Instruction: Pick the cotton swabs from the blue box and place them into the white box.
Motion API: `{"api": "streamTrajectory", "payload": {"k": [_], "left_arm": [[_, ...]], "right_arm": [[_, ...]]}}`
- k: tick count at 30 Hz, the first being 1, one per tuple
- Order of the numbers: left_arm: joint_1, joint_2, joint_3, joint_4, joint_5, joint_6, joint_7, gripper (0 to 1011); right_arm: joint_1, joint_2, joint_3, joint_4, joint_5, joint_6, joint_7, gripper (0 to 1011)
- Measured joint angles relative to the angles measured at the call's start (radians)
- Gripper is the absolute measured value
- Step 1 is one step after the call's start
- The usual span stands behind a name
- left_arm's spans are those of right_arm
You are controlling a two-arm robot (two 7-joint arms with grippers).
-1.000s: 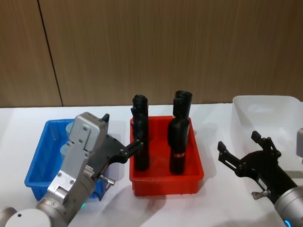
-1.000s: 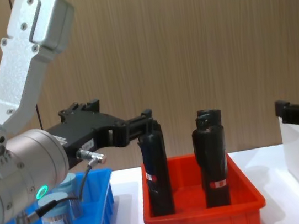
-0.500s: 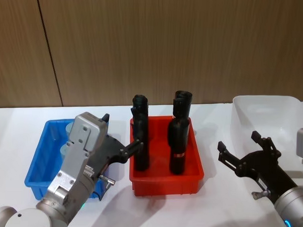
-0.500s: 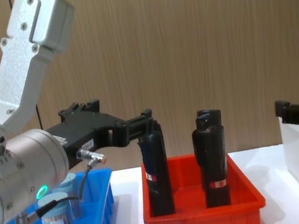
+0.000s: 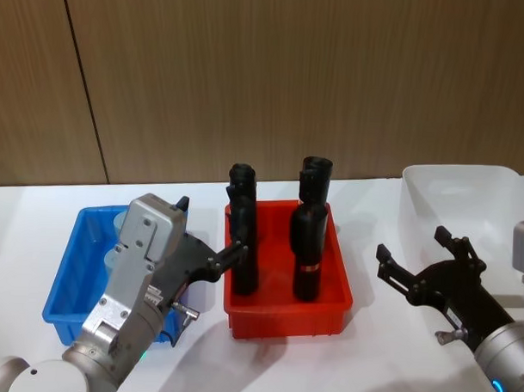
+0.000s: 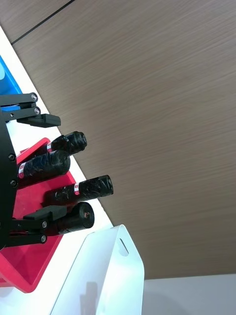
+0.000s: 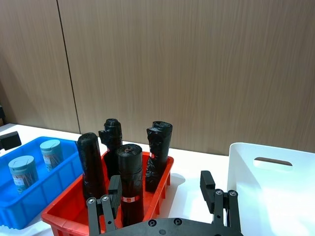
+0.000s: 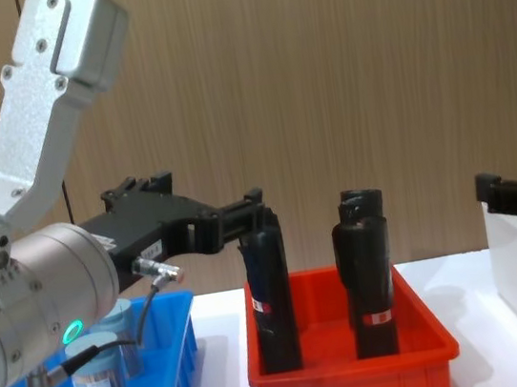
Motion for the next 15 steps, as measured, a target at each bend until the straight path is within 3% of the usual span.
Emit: {"api": "streamTrajectory", "payload": {"k": [15], "left_arm": [[0.001, 0.0, -0.002, 0.0, -0.003, 0.002, -0.001, 1004]], "right_arm": [[0.0, 0.0, 0.0, 0.0, 0.0, 0.0, 0.0, 1001]]}}
